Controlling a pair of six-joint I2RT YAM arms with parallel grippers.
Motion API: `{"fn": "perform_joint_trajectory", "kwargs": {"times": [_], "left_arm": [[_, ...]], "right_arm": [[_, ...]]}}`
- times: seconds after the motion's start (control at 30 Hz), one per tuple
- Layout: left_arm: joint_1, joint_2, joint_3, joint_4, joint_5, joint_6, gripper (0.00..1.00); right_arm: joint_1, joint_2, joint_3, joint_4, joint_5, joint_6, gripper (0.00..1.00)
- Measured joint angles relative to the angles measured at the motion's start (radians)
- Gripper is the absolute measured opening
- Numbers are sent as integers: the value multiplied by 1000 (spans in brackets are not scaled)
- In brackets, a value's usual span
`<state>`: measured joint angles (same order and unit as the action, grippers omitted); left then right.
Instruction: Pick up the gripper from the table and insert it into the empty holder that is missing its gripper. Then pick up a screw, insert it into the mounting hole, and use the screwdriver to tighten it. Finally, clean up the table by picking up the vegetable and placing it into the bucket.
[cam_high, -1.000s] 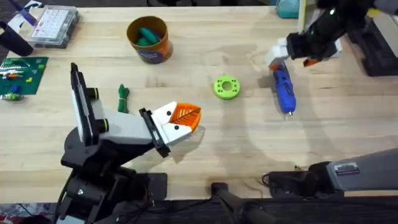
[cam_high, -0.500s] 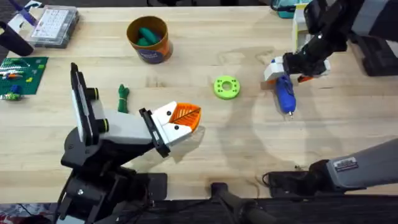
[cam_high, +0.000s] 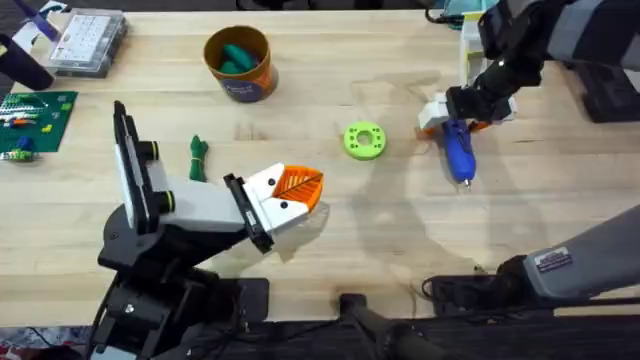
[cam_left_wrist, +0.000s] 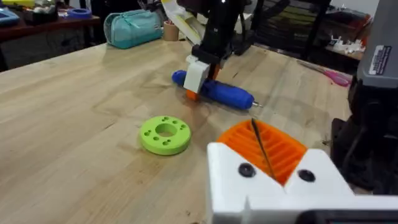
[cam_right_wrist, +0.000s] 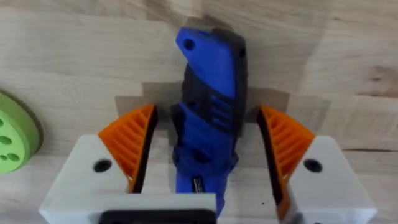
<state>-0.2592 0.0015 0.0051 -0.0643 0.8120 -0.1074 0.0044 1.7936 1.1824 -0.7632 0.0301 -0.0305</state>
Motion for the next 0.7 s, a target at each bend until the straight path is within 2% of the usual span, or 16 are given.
{"fn": "perform_joint_trajectory", "kwargs": {"times": [0.07,0.23,0.3,0.47,0.7], "left_arm": [[0,0,0,0,0,0,19],[0,0,0,0,0,0,18],[0,0,0,0,0,0,18],[0,0,0,0,0,0,18],[0,0,0,0,0,0,19]], "right_arm": [[0,0,0,8,2,-1,912],[-1,0,0,20,1,-7,596],[-1,0,0,20,2,-9,501],[-1,2,0,21,-1,-12,45],[-1,2,0,19,-6,-15,26]]}}
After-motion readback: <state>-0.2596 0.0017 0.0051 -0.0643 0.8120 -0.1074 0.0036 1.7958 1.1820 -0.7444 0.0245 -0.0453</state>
